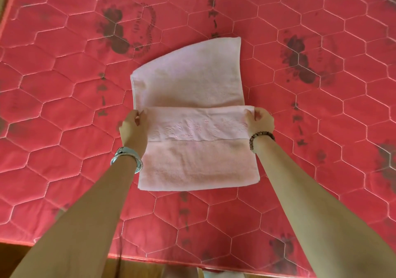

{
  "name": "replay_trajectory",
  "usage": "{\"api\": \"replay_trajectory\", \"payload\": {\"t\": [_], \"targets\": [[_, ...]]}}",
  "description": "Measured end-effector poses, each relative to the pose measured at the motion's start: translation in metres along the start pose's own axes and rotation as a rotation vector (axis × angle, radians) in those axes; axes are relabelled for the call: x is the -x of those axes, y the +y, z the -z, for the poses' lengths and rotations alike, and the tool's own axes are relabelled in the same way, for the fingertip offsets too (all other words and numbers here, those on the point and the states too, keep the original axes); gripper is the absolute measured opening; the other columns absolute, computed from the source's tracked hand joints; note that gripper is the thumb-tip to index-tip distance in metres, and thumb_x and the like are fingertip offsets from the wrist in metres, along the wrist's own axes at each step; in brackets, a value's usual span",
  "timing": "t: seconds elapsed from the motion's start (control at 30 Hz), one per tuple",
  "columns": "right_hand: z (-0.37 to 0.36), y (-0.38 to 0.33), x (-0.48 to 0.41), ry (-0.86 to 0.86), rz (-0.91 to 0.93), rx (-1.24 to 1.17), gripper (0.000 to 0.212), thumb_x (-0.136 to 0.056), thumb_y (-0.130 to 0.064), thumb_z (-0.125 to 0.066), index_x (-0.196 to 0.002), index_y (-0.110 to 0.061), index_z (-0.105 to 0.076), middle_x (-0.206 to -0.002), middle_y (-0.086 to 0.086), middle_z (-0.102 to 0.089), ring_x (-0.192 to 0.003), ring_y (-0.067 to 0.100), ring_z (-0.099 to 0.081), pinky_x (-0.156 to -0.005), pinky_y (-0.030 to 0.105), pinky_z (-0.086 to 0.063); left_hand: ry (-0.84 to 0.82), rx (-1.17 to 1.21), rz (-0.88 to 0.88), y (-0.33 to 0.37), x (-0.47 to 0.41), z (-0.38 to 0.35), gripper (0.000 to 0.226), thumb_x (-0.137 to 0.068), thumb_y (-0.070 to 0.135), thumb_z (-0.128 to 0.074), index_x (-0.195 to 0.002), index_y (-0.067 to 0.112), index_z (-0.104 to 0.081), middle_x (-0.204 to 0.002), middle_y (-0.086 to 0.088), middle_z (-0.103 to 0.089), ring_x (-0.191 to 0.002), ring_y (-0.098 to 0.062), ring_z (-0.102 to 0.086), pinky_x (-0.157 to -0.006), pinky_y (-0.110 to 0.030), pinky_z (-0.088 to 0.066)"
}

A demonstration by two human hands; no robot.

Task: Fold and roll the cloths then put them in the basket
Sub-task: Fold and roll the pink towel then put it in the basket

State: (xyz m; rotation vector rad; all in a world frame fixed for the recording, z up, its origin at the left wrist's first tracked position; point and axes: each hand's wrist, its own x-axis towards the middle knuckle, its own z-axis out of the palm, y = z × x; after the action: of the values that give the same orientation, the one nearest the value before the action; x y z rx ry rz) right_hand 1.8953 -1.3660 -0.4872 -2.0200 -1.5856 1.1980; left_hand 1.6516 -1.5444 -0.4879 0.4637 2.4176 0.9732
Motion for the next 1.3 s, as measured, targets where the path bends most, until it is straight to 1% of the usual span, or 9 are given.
{"api": "replay_trajectory", "payload": {"t": [0.07,0.17,0.3,0.4,0.47,0.67,1.03,1.17,1.3], "targets": [[0.002,0.007,0.005,-0.014,-0.049,-0.056,0.026,-0.092,-0.034,-0.062,-0.111,-0.016,-0.061,-0.097,-0.009,-0.059,-0.086,0.008,-0.055,-0.068,0.016,-0.039,-0.043,0.023,0.079,-0.009,0.007,0.000,0.016,-0.100,0.027,-0.053,-0.106,0.013,-0.061,-0.088,0.000,-0.061,-0.066,-0.011,-0.052,-0.055,-0.019,-0.040],[0.008,0.024,0.019,-0.042,-0.125,-0.082,0.038,-0.088,-0.037,-0.068,-0.118,-0.018,-0.058,-0.108,-0.008,-0.060,-0.095,0.009,-0.056,-0.078,0.023,-0.041,-0.056,0.026,0.156,-0.028,0.027,0.004,0.017,-0.098,0.032,-0.058,-0.107,0.017,-0.058,-0.092,0.001,-0.064,-0.080,-0.019,-0.059,-0.071,-0.031,-0.049],[0.016,0.046,0.045,-0.043,-0.173,-0.091,0.035,-0.089,-0.036,-0.067,-0.116,-0.017,-0.058,-0.103,-0.009,-0.059,-0.094,0.009,-0.056,-0.072,0.020,-0.041,-0.092,-0.097,0.189,-0.050,0.060,0.010,0.021,-0.101,0.039,-0.050,-0.101,0.018,-0.055,-0.078,0.007,-0.058,-0.066,-0.012,-0.054,-0.055,-0.026,-0.039],[0.020,0.065,0.064,-0.042,-0.182,-0.018,0.027,-0.092,-0.031,-0.062,-0.114,-0.016,-0.061,-0.102,-0.006,-0.062,-0.093,0.013,-0.058,-0.074,0.024,-0.043,-0.093,-0.162,0.207,-0.066,0.082,0.015,0.027,-0.103,0.039,-0.042,-0.098,0.013,-0.051,-0.073,-0.002,-0.058,-0.065,-0.028,-0.056,-0.052,-0.030,-0.036],[0.025,0.076,0.073,-0.055,-0.135,0.074,0.023,-0.093,-0.030,-0.061,-0.111,-0.016,-0.063,-0.098,-0.005,-0.063,-0.090,0.014,-0.057,-0.067,0.021,-0.040,-0.062,-0.195,0.216,-0.072,0.094,0.017,0.028,-0.104,0.037,-0.038,-0.098,0.011,-0.047,-0.069,-0.007,-0.056,-0.061,-0.029,-0.053,-0.052,-0.032,-0.036],[0.031,0.096,0.092,-0.070,-0.005,0.215,0.014,-0.093,-0.029,-0.063,-0.102,-0.018,-0.064,-0.094,-0.007,-0.061,-0.085,0.012,-0.055,-0.073,0.024,-0.038,-0.002,-0.205,0.233,-0.093,0.123,0.021,0.028,-0.105,0.038,-0.032,-0.098,0.012,-0.039,-0.066,-0.010,-0.054,-0.061,-0.032,-0.054,-0.056,-0.037,-0.040],[0.025,0.093,0.106,-0.065,-0.100,0.229,0.021,-0.094,-0.038,-0.055,-0.106,-0.021,-0.060,-0.094,-0.007,-0.063,-0.080,0.015,-0.059,-0.068,0.028,-0.043,0.008,-0.122,0.288,-0.097,0.125,0.027,0.021,-0.100,0.030,-0.043,-0.107,0.013,-0.052,-0.077,-0.003,-0.058,-0.076,-0.034,-0.063,-0.068,-0.043,-0.053],[0.014,0.070,0.088,-0.072,-0.060,0.178,0.031,-0.093,-0.042,-0.055,-0.113,-0.017,-0.061,-0.101,-0.004,-0.065,-0.074,0.010,-0.059,-0.058,0.024,-0.041,0.017,0.015,0.181,-0.079,0.094,0.028,0.013,-0.098,0.026,-0.051,-0.106,0.019,-0.057,-0.081,0.011,-0.058,-0.074,-0.016,-0.058,-0.073,-0.035,-0.052],[-0.001,0.049,0.069,-0.069,-0.012,0.169,0.037,-0.093,-0.035,-0.058,-0.122,-0.011,-0.061,-0.115,0.002,-0.064,-0.091,0.016,-0.056,-0.075,0.028,-0.041,0.021,0.069,0.094,-0.066,0.069,0.028,0.022,-0.097,0.028,-0.057,-0.115,0.016,-0.063,-0.090,0.009,-0.062,-0.079,-0.009,-0.058,-0.076,-0.028,-0.049]]}}
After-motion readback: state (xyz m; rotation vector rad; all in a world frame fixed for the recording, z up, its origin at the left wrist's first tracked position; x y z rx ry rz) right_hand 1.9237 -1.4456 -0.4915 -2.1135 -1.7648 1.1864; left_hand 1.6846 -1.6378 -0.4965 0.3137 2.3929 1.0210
